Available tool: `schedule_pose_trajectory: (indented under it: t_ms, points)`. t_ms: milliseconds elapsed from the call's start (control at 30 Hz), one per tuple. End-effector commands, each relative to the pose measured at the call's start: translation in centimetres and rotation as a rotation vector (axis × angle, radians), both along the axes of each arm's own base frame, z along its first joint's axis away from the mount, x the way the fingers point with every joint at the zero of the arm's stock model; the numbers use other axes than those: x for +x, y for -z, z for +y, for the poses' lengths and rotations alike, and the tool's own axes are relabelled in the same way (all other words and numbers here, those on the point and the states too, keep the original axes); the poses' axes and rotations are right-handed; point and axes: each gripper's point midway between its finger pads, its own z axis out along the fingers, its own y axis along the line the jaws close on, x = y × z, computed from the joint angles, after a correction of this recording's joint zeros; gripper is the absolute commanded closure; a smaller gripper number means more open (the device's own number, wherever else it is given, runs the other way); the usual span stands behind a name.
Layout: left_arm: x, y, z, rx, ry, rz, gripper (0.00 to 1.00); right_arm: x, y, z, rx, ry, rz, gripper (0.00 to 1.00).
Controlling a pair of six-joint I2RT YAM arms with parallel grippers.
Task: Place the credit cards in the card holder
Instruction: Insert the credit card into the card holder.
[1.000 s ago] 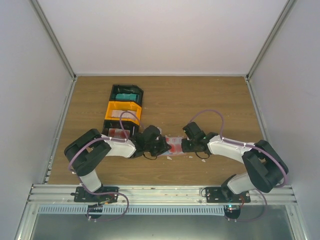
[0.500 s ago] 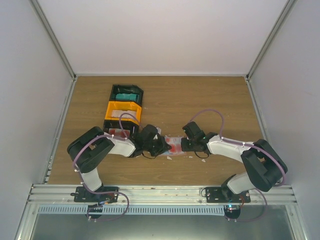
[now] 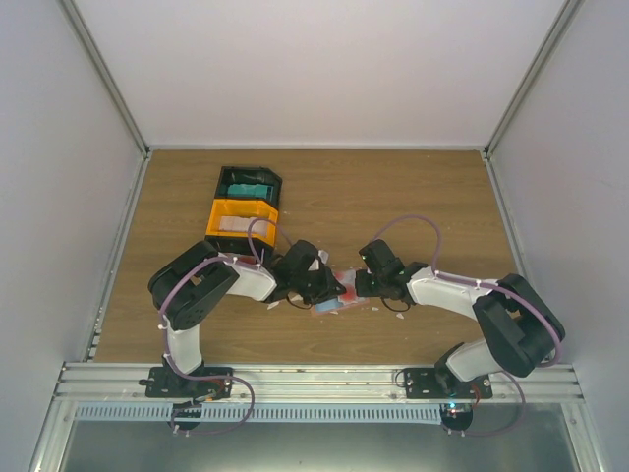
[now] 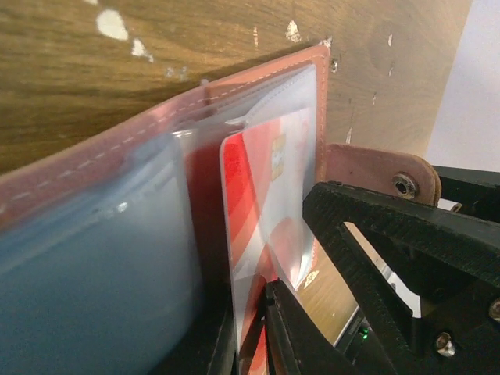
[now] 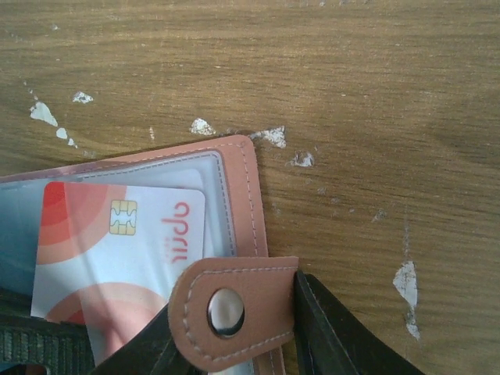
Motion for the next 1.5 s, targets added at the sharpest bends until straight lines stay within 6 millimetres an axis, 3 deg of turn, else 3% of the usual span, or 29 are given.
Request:
schedule_pose_trajectory:
  t_ms: [0, 200, 433, 700, 900, 1233, 1467]
  points:
    - [-0.9, 2.1, 0.3, 0.091, 0.046, 0.004, 0.83, -3.9, 3.6, -1.6, -0.055, -0.003, 0.17, 0.69]
    - [-1.0, 1.6, 1.1, 0.14, 0.024, -0.027, 0.77, -3.8, 3.0, -1.5, -0.049, -0.005, 0.16, 0.68]
    - [-1.7, 2.3, 2.7, 0.163, -0.038, 0.002, 0.99, -4.0, 2.9, -1.3, -0.036, -0.015, 0.159, 0.68]
    - [-2.1, 3.0, 4.0, 0.166, -0.122, 0.028, 1.0, -4.4, 3.2, -1.1, -0.017, -0.025, 0.173, 0.69]
    - [-1.6, 3.0, 3.6, 0.147, -0.187, 0.019, 1.0, -5.5, 3.4, -1.2, 0.01, -0.027, 0.202, 0.68]
    - [-1.4, 3.4, 3.1, 0.16, -0.245, 0.009, 1.0, -6.1, 3.0, -3.2, -0.044, 0.039, 0.184, 0.52]
    - [-1.9, 4.2, 3.7, 0.161, -0.274, 0.022, 1.0, -6.9, 3.3, -2.4, 0.004, 0.017, 0.222, 0.65]
